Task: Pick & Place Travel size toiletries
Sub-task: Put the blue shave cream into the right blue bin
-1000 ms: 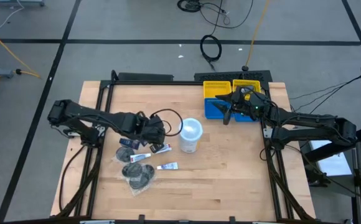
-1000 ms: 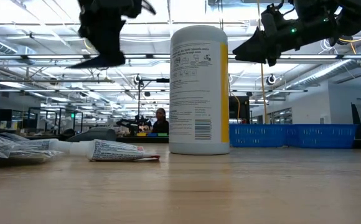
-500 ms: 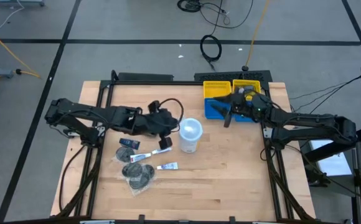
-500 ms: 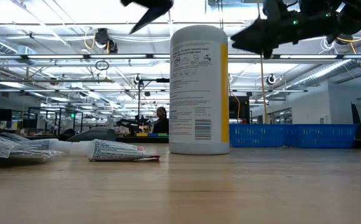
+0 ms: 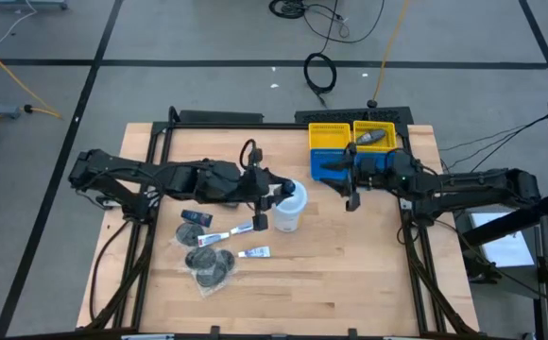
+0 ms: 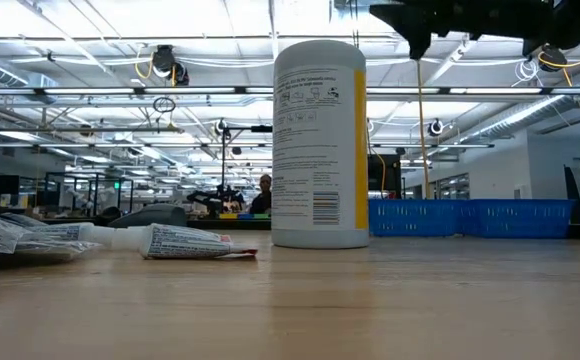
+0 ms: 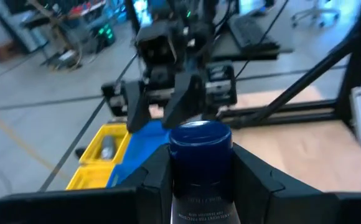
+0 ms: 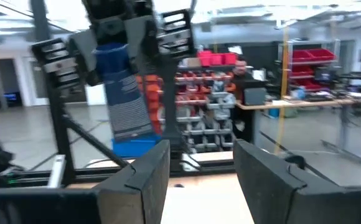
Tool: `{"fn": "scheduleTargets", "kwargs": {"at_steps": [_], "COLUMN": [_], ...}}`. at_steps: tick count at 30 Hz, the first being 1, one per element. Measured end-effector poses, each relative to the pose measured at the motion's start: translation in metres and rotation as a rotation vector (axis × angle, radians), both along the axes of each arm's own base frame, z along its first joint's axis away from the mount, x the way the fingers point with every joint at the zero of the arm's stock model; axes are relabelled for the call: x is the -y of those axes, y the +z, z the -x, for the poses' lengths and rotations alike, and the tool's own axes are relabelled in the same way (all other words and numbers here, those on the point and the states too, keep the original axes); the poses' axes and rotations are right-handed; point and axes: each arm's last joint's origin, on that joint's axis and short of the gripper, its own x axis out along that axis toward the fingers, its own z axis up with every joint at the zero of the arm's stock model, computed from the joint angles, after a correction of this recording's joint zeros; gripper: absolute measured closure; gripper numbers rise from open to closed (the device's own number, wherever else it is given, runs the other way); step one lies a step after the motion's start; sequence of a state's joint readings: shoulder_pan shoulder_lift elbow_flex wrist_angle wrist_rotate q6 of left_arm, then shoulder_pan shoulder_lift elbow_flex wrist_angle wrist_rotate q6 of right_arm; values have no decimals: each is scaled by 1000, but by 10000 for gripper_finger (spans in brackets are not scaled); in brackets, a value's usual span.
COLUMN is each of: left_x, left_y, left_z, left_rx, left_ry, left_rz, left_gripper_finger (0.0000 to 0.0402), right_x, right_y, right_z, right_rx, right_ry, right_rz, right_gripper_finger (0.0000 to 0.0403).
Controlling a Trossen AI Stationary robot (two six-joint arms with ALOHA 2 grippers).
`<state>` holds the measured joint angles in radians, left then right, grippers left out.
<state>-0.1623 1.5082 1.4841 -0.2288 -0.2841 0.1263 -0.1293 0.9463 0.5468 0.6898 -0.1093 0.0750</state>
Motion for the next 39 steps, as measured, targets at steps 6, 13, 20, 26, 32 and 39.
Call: {"fn": "scheduleTargets", "kwargs": {"at_steps": [6, 13, 20, 26, 32, 39], "left_x": [-1, 0, 1, 1, -1, -4], "left_y": [5, 6, 1, -8, -14, -23], "left_z": [-2, -2, -6, -17, -28, -40], "left_rx": [49, 64, 46, 46, 60, 69], "left_ry": [-45, -65, -73, -73, -70, -62], "left_rz": [-3, 1, 1, -7, -22, -42], "left_gripper_finger": [289, 289, 289, 289, 289, 289], "right_x": [-14, -18, -18, -23, -31, -36], "right_y": [-6, -14, -22, -22, -21, -19], "right_z": [-14, -30, -43, -55, -58, -58], "right_rx": [33, 89, 91, 84, 90, 103], "right_ry": [66, 80, 90, 114, 143, 159], "right_rz": [24, 46, 16, 12, 20, 19], "right_gripper_finger": [234, 210, 164, 133, 117, 121]}}
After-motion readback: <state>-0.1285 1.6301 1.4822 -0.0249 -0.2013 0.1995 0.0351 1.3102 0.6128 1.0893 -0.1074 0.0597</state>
